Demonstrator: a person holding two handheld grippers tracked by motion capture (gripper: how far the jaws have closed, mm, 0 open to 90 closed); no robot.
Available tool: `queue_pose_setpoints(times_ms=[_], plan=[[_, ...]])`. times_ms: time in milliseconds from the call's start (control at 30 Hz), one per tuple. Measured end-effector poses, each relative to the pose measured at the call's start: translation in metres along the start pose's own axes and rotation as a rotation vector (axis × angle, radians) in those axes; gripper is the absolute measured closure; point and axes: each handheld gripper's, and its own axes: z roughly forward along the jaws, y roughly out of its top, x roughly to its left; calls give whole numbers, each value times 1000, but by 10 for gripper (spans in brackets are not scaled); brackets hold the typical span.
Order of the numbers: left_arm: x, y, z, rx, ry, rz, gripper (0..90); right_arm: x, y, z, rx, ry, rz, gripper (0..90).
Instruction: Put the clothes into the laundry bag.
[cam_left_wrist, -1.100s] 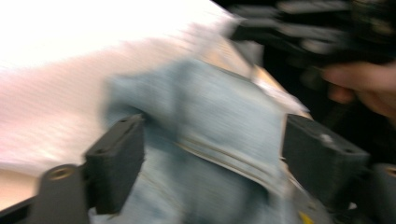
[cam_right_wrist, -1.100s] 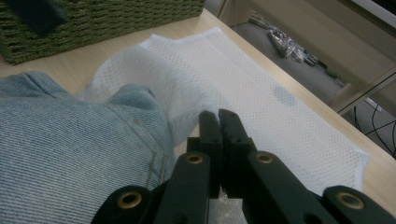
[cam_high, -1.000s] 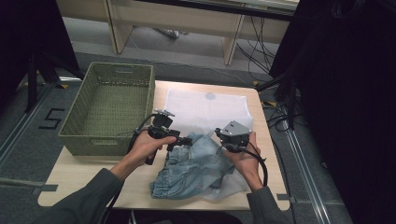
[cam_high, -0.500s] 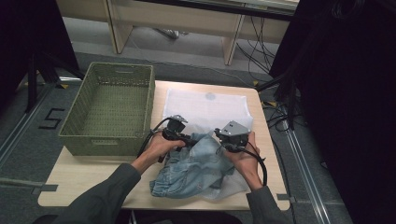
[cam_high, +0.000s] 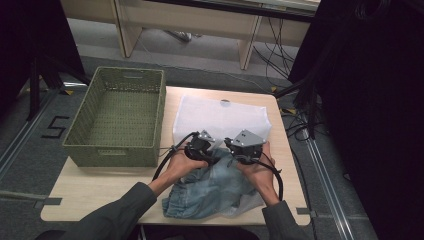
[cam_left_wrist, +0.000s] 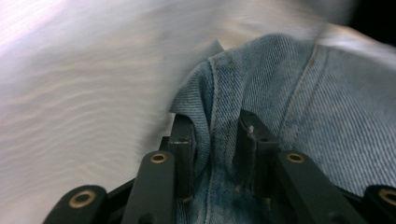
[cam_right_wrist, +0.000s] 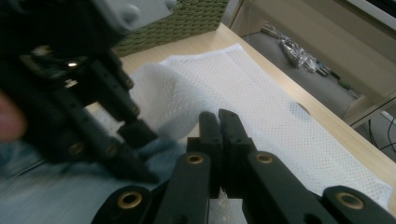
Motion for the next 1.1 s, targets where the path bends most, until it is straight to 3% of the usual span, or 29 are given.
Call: queue_pose_setpoints(times_ms=[133, 267, 367, 467, 567, 633, 700, 767, 833, 867, 967, 1000, 1067, 1100], plan=[[2, -3, -11, -14, -13, -41, 518, 2, -3, 0, -1, 11, -17, 900], [2, 1, -34, -77, -21, -68, 363, 1, -3, -1, -5, 7, -2, 900], [9, 4, -42, -106, 46, -44, 355, 2, -2, -2, -7, 11, 7, 900], [14, 4, -34, -97, 78, -43, 373, 4, 0, -2, -13, 15, 3, 900], [16, 2, -20, -79, 113, 10, 480, 7, 2, -1, -13, 23, -2, 900], [18, 2, -17, -83, 145, 47, 618, 8, 2, 0, -14, 26, -19, 900], [19, 1, -23, -117, 143, 39, 743, 8, 1, 2, -8, 22, -3, 900], [18, 2, -33, -131, 163, 75, 817, 8, -1, 3, -5, 29, -18, 900], [20, 1, -46, -128, 162, 100, 856, 9, -1, 3, 2, 36, -1, 900], [22, 0, -51, -134, 155, 94, 867, 9, -1, 3, -5, 40, -17, 898], [27, -4, -63, -140, 132, 74, 876, 14, 0, 2, -10, 67, -3, 880], [29, -5, -66, -137, 103, 66, 874, 17, 0, 1, -9, 81, -5, 865], [29, -8, -67, -140, 79, 44, 874, 20, 2, -1, -19, 118, 4, 798], [31, -8, -69, -117, 63, 56, 873, 22, 3, -3, -22, 141, 18, 717]])
